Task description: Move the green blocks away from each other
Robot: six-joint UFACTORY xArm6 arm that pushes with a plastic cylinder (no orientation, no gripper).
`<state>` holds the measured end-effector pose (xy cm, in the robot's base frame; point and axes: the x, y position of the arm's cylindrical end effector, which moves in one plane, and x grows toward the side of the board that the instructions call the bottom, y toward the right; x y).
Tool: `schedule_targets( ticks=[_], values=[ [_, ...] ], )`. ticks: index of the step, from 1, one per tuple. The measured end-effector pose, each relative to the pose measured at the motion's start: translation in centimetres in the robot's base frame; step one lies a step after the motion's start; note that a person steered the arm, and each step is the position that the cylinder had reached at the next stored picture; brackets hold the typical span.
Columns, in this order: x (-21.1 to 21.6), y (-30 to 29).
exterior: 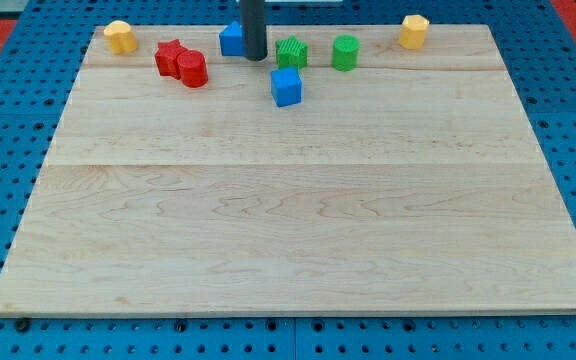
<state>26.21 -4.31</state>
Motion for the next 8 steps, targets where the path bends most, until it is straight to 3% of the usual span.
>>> schedule_targets(
  ticks=[1, 2, 3, 4, 5, 6, 8],
  values=[
    [-4.2, 3.1],
    [-5.3, 6.1],
    [-4.7, 13.5],
    [0.9, 10.6],
    [1.9, 7.3],
    [-3.4, 8.5],
    [-7.0, 6.0]
  ],
)
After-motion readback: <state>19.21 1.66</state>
